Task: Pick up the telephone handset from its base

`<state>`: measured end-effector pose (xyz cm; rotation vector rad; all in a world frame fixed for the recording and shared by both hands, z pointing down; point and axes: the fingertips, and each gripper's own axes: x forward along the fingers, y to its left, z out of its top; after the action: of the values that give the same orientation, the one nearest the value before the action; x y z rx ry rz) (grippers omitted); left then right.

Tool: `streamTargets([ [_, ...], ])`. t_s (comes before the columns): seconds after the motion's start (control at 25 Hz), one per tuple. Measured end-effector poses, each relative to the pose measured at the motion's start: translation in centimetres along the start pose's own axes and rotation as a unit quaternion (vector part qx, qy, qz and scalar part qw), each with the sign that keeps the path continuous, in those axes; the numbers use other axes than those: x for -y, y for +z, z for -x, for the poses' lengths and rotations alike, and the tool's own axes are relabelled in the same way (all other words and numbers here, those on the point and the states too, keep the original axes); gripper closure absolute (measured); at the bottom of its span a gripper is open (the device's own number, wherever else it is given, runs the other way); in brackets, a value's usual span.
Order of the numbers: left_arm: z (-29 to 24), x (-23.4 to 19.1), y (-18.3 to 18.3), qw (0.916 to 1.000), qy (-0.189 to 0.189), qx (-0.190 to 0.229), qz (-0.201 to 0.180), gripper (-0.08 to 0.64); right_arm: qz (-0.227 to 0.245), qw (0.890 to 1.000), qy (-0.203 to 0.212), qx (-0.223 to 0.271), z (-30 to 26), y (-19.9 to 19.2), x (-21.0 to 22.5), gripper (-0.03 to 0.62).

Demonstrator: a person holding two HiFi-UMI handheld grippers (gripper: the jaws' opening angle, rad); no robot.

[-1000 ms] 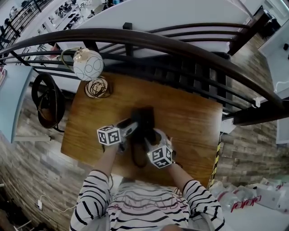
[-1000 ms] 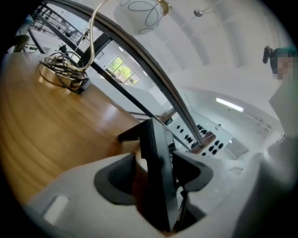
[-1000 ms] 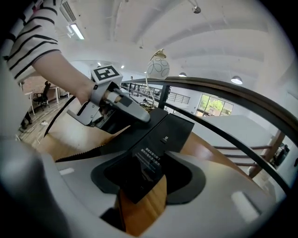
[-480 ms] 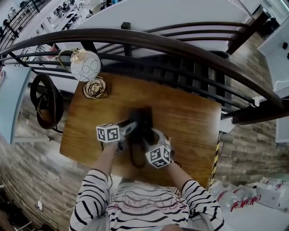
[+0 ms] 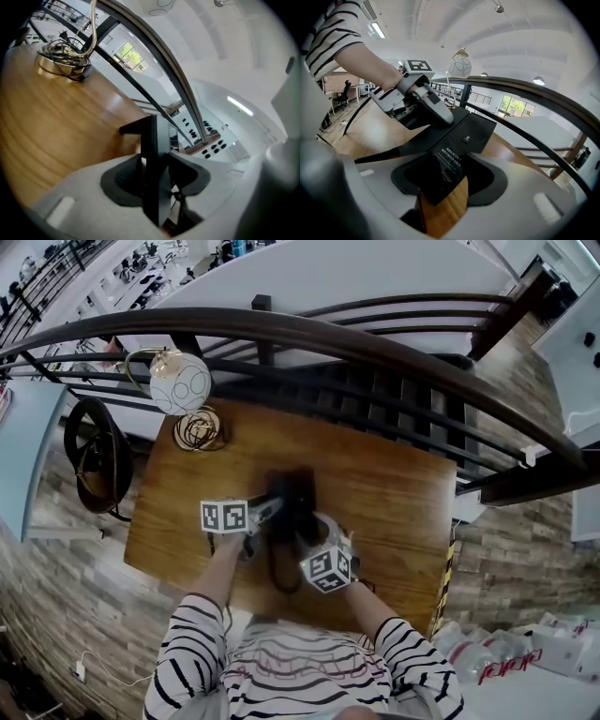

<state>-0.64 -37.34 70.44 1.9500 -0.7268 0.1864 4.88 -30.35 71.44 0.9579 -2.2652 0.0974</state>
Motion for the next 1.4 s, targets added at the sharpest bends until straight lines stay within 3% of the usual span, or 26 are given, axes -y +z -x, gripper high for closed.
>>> streamTargets([
  [0.96,1.5,0.0,-0.3,0.9997,0.014,0.003,0.022,0.451,-0.008,1.0,0.0,-0.003,0.0,0.2,-0.1,0.377],
  [1.4,2.1,1.0,-0.6,1.0,-0.005,-0.002,0.003,0.48,-0.012,1.0,-0.001,-0.004,0.1,0.2,-0.1,0.377],
])
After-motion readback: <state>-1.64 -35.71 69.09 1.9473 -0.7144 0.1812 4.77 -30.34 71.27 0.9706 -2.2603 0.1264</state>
